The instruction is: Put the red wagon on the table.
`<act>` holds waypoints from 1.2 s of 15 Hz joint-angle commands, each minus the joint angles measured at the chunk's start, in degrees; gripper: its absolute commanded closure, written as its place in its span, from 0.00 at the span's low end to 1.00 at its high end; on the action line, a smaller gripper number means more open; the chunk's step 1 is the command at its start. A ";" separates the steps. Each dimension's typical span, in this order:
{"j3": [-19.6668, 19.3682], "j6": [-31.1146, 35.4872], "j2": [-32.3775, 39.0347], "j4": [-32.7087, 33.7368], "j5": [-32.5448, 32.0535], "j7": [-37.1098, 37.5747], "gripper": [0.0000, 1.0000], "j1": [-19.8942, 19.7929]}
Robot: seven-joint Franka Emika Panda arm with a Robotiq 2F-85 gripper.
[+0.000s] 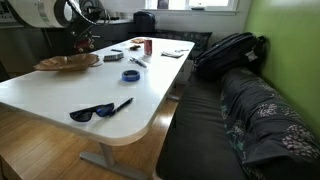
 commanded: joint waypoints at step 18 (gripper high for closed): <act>-22.54 -8.89 -13.64 -5.24 25.36 -12.83 0.99 7.42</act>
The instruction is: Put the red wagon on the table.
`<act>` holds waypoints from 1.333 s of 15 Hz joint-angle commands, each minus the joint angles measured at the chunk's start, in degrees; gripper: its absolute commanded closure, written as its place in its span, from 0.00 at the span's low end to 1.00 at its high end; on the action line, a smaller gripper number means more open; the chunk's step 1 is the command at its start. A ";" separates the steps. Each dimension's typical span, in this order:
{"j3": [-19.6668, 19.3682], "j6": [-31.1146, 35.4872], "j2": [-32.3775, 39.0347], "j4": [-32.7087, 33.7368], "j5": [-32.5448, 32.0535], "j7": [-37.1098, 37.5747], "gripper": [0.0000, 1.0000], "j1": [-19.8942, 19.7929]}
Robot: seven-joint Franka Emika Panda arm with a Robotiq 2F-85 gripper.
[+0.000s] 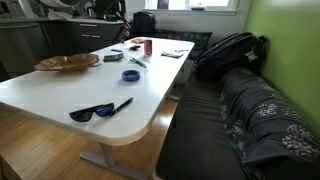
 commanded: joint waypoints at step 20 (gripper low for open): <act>12.16 -41.65 -19.35 -12.72 18.51 -14.05 0.99 -15.44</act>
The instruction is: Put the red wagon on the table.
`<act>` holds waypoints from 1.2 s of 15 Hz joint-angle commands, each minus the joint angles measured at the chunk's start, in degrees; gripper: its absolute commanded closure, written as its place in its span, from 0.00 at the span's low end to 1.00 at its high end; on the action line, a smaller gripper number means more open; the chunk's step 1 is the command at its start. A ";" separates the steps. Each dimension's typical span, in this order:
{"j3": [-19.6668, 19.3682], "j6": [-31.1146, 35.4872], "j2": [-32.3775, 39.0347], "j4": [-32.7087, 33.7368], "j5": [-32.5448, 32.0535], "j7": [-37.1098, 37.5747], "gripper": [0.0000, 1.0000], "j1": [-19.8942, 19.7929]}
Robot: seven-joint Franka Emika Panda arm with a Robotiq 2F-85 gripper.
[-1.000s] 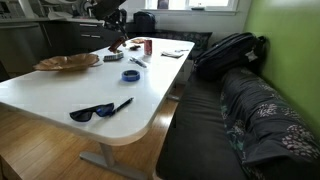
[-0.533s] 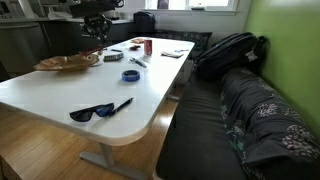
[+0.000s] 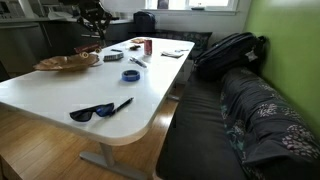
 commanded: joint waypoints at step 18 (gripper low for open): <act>-8.10 17.07 -1.25 -15.92 -24.32 33.73 0.99 5.09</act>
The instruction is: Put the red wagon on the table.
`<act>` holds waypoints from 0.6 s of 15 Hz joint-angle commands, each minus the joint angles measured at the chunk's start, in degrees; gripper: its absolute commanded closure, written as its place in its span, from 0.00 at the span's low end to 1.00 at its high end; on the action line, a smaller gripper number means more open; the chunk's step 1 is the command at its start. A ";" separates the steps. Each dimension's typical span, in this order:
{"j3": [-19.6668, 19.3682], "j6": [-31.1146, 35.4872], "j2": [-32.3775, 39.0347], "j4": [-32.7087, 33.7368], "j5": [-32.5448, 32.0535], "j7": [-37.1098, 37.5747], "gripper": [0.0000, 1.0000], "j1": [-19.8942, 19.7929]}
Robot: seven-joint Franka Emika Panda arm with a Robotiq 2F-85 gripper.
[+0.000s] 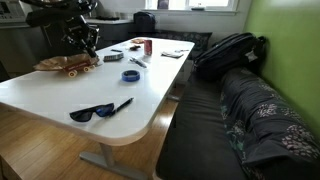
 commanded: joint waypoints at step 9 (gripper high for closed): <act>9.10 12.28 13.20 -0.01 3.68 7.67 0.99 5.29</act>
